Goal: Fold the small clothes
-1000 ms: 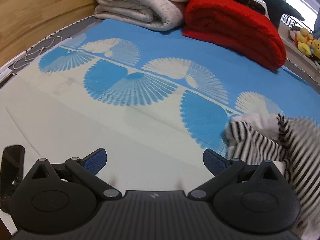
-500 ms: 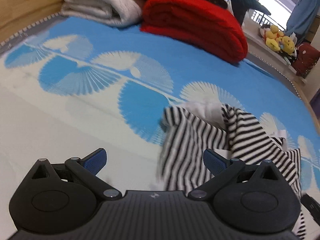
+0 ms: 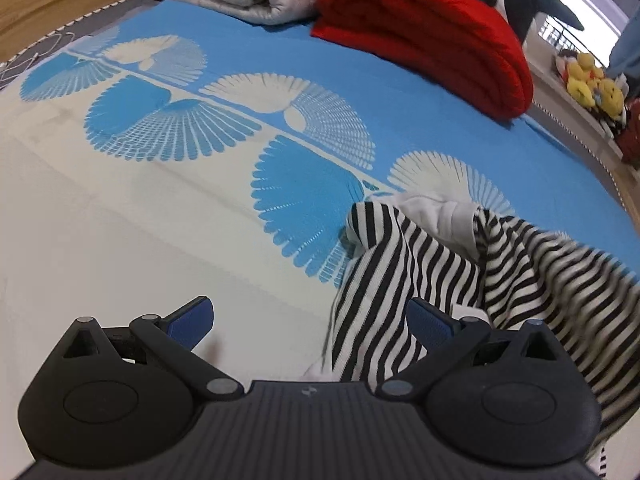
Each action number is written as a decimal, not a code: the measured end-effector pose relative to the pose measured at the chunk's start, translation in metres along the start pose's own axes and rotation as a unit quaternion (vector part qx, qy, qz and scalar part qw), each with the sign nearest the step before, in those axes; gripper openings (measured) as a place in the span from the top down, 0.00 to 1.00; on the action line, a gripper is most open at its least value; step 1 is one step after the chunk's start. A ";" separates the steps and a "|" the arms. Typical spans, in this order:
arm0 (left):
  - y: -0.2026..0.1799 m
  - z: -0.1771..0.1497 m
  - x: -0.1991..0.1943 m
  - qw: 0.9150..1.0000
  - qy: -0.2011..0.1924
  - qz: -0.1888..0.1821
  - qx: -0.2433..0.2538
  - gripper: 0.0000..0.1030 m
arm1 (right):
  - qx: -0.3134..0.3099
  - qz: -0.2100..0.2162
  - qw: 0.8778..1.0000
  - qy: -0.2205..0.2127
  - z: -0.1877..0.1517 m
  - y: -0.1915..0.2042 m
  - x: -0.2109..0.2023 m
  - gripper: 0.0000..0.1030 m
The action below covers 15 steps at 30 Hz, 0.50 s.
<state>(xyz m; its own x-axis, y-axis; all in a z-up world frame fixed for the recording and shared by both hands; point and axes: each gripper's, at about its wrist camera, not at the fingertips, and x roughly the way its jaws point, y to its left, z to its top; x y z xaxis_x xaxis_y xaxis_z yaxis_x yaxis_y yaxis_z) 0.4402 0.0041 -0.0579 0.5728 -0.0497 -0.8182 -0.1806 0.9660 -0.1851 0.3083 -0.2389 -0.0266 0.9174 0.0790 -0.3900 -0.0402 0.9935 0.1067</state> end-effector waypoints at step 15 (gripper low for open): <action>-0.052 -0.032 0.003 0.992 0.015 -0.044 0.116 0.00 | -0.047 0.008 0.974 0.220 -0.054 -0.006 0.019 0.62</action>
<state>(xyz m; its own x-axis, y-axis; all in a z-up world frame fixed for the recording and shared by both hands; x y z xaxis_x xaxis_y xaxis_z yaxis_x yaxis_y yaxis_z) 0.4260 -0.0548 -0.0685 0.5539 -0.1396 -0.8208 0.0594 0.9900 -0.1283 0.3050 -0.2387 -0.0842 0.6581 0.1022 -0.7460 -0.1089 0.9933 0.0400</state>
